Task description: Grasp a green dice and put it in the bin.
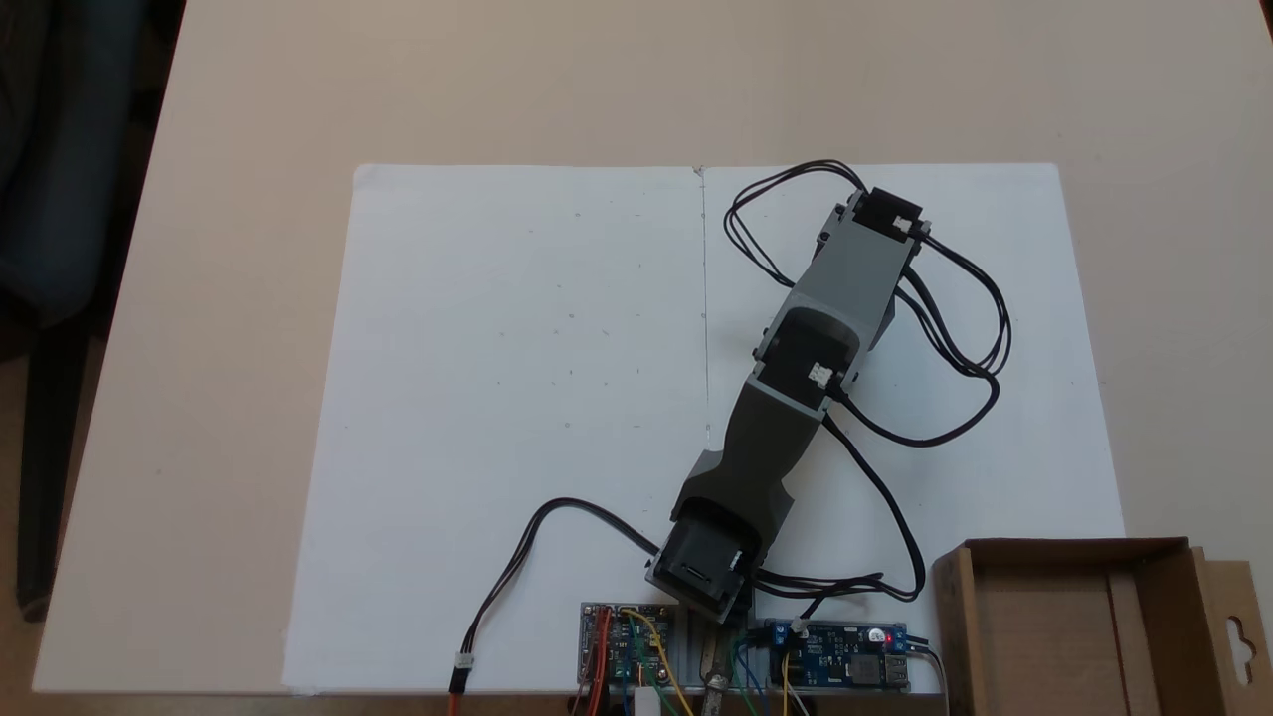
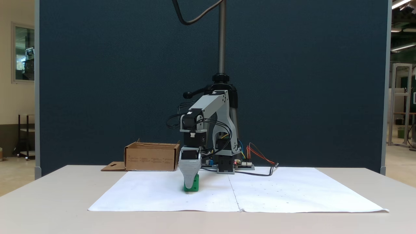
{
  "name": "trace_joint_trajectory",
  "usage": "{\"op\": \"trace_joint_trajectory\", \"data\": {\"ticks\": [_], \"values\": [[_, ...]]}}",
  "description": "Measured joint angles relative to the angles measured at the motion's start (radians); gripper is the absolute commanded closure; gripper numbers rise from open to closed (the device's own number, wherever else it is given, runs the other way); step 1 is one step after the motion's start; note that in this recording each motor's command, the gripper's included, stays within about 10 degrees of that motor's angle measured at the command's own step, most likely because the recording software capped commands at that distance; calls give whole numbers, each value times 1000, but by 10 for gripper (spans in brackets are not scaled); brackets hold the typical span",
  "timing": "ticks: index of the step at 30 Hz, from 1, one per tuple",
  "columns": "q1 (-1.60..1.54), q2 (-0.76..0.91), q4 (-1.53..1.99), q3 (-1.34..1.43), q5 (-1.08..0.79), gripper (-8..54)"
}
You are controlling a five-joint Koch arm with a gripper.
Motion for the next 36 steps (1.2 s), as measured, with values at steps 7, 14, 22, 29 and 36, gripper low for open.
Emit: {"op": "trace_joint_trajectory", "data": {"ticks": [7,14,22,29,36], "values": [[0,0,-26,0,0,144],[0,0,-32,17,0,164],[0,0,-35,31,0,338],[0,0,-37,31,0,338],[-3,55,-35,31,5,338]]}}
